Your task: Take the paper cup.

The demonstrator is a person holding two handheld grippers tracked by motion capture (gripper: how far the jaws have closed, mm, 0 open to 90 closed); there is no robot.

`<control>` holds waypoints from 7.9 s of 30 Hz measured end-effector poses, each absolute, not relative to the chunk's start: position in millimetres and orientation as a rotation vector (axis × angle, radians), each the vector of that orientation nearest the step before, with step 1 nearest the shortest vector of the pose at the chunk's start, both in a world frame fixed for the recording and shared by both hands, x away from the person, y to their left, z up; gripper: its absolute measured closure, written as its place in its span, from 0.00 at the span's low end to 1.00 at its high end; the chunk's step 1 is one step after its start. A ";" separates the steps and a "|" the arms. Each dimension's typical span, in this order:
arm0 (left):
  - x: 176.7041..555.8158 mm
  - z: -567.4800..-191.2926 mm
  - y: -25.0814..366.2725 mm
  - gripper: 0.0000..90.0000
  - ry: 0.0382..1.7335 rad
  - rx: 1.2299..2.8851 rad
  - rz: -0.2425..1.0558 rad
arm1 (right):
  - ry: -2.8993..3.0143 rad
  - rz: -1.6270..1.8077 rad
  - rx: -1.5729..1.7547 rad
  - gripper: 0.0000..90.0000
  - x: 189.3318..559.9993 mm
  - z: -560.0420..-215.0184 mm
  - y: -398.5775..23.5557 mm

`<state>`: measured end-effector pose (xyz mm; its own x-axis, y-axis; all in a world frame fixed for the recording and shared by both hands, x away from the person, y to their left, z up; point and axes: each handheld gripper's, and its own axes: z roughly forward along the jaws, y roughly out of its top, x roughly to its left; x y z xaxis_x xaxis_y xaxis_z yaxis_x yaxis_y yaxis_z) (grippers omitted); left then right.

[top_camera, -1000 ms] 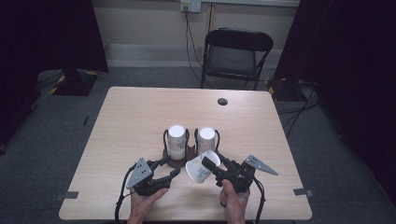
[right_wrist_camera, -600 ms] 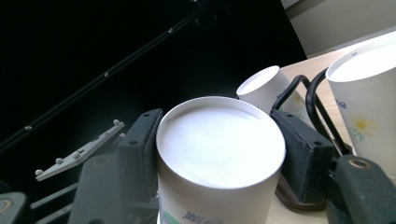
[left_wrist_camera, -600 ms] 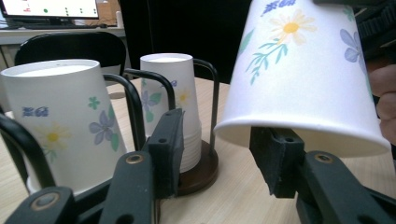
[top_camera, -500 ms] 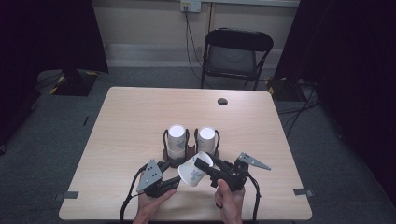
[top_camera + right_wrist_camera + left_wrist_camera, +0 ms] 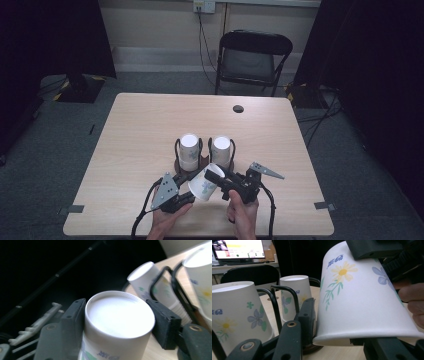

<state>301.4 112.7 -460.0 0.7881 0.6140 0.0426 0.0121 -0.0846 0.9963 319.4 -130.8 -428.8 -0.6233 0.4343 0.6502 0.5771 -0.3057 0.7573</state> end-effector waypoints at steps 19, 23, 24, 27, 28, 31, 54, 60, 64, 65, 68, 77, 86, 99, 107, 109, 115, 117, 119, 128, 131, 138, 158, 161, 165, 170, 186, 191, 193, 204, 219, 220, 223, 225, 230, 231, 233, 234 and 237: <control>305.6 -461.6 123.2 0.94 0.507 1.594 0.463 | -1.874 -2.077 -1.343 0.33 319.8 -429.7 -131.4; 306.6 -462.3 123.7 0.95 0.512 1.614 0.452 | -1.987 -2.087 -1.321 0.32 319.9 -425.5 -130.7; 306.8 -462.3 124.6 0.95 0.510 1.618 0.451 | -2.018 -2.085 -1.315 0.32 320.4 -424.0 -130.6; 306.8 -461.7 126.4 0.95 0.511 1.618 0.451 | -2.041 -2.112 -1.289 0.32 321.0 -420.8 -131.3; 308.1 -461.3 128.1 0.95 0.516 1.618 0.442 | -2.051 -2.113 -1.279 0.32 321.1 -419.8 -131.2; 309.4 -460.7 129.7 0.95 0.521 1.618 0.434 | -2.061 -2.125 -1.267 0.32 320.5 -418.7 -131.0; 324.0 -447.6 155.4 0.95 0.597 1.710 0.416 | -2.253 -2.167 -1.231 0.27 310.6 -417.6 -134.0; 326.3 -449.7 153.1 0.95 0.640 1.741 0.412 | -2.258 -2.159 -1.255 0.26 307.6 -420.0 -139.7; 327.8 -448.5 153.7 0.95 0.640 1.741 0.402 | -2.266 -2.154 -1.250 0.26 306.4 -419.7 -140.9; 327.8 -448.5 153.7 0.95 0.640 1.741 0.402 | -2.278 -2.150 -1.245 0.27 305.7 -419.7 -141.1; 330.7 -446.9 151.6 0.95 0.625 1.797 0.398 | -2.330 -2.133 -1.224 0.27 303.8 -420.5 -141.5; 334.7 -443.1 155.7 0.96 0.598 1.873 0.393 | -2.521 -2.082 -1.018 0.29 295.3 -419.6 -137.2; 338.4 -434.4 151.2 0.96 0.581 1.991 0.371 | -2.691 -1.979 -0.906 0.31 291.6 -423.9 -125.4; 343.2 -421.7 131.1 0.96 0.419 2.201 0.259 | -2.900 -1.912 -0.735 0.32 282.4 -418.4 -113.4; 348.4 -421.9 130.5 0.96 0.407 2.228 0.178 | -3.011 -1.811 -0.639 0.27 281.3 -420.6 -102.5; 349.3 -422.0 130.2 0.96 0.398 2.260 0.146 | -3.057 -1.778 -0.641 0.24 277.8 -422.4 -98.0; 349.4 -420.8 125.2 0.96 0.357 2.288 0.112 | -3.218 -1.658 -0.512 0.20 269.6 -427.0 -87.9; 350.5 -421.0 122.5 0.96 0.363 2.308 0.125 | -3.259 -1.622 -0.493 0.19 269.5 -428.7 -85.6; 352.2 -421.7 122.8 0.96 0.368 2.305 0.113 | -3.280 -1.608 -0.485 0.20 269.5 -429.7 -84.8; 357.5 -421.5 123.8 0.96 0.392 2.303 0.064 | -3.442 -1.524 -0.366 0.19 268.0 -435.3 -78.7; 357.8 -421.5 123.7 0.96 0.391 2.293 0.061 | -3.488 -1.486 -0.313 0.18 268.3 -437.1 -73.7; 358.9 -420.0 120.8 0.98 0.394 2.268 0.017 | -3.547 -1.447 -0.250 0.23 270.5 -441.5 -61.9; 359.3 -420.5 111.2 0.98 0.439 2.214 -0.024 | -3.563 -1.481 -0.308 0.23 277.6 -446.2 -50.9; 359.7 -420.8 112.1 0.97 0.446 2.205 -0.033 | -3.566 -1.500 -0.319 0.24 276.5 -446.0 -51.1; 358.5 -419.7 112.7 0.96 0.458 2.205 -0.014 | -3.532 -1.550 -0.344 0.25 277.2 -444.6 -51.7; 356.7 -418.5 114.1 0.96 0.462 2.196 -0.005 | -3.524 -1.584 -0.355 0.26 276.2 -443.0 -50.9; 354.7 -417.0 121.1 0.90 0.475 2.157 0.037 | -3.470 -1.652 -0.407 0.30 277.5 -441.0 -58.0; 354.5 -417.4 122.3 0.89 0.488 2.132 0.048 | -3.441 -1.674 -0.457 0.31 278.6 -441.4 -59.9; 353.9 -417.6 121.5 0.87 0.490 2.130 0.057 | -3.406 -1.691 -0.498 0.31 280.3 -441.3 -63.0; 350.8 -417.5 126.5 0.86 0.500 2.085 0.106 | -3.305 -1.723 -0.605 0.31 285.2 -443.8 -67.2; 346.4 -417.0 134.0 0.91 0.521 1.979 0.126 | -3.199 -1.740 -0.717 0.31 291.1 -442.4 -74.8; 346.1 -417.0 134.7 0.91 0.528 1.969 0.125 | -3.199 -1.741 -0.719 0.31 291.2 -442.2 -75.3; 344.5 -417.8 135.9 0.87 0.541 1.954 0.135 | -3.185 -1.754 -0.729 0.31 292.1 -441.8 -76.6; 343.6 -419.2 139.3 0.86 0.564 1.912 0.134 | -3.161 -1.767 -0.753 0.31 293.0 -441.9 -78.1; 340.7 -418.0 142.2 0.85 0.545 1.882 0.144 | -3.138 -1.786 -0.779 0.31 293.1 -441.9 -79.4; 339.7 -417.5 142.3 0.84 0.545 1.879 0.154 | -3.125 -1.796 -0.786 0.31 293.0 -441.8 -80.2; 338.2 -416.9 142.4 0.81 0.543 1.880 0.176 | -3.103 -1.816 -0.796 0.31 293.2 -441.9 -82.1; 337.1 -416.6 143.0 0.80 0.546 1.884 0.198 | -3.102 -1.817 -0.811 0.31 293.3 -442.0 -82.8; 337.2 -417.7 145.3 0.76 0.559 1.870 0.210 | -3.088 -1.822 -0.831 0.32 293.5 -442.3 -85.7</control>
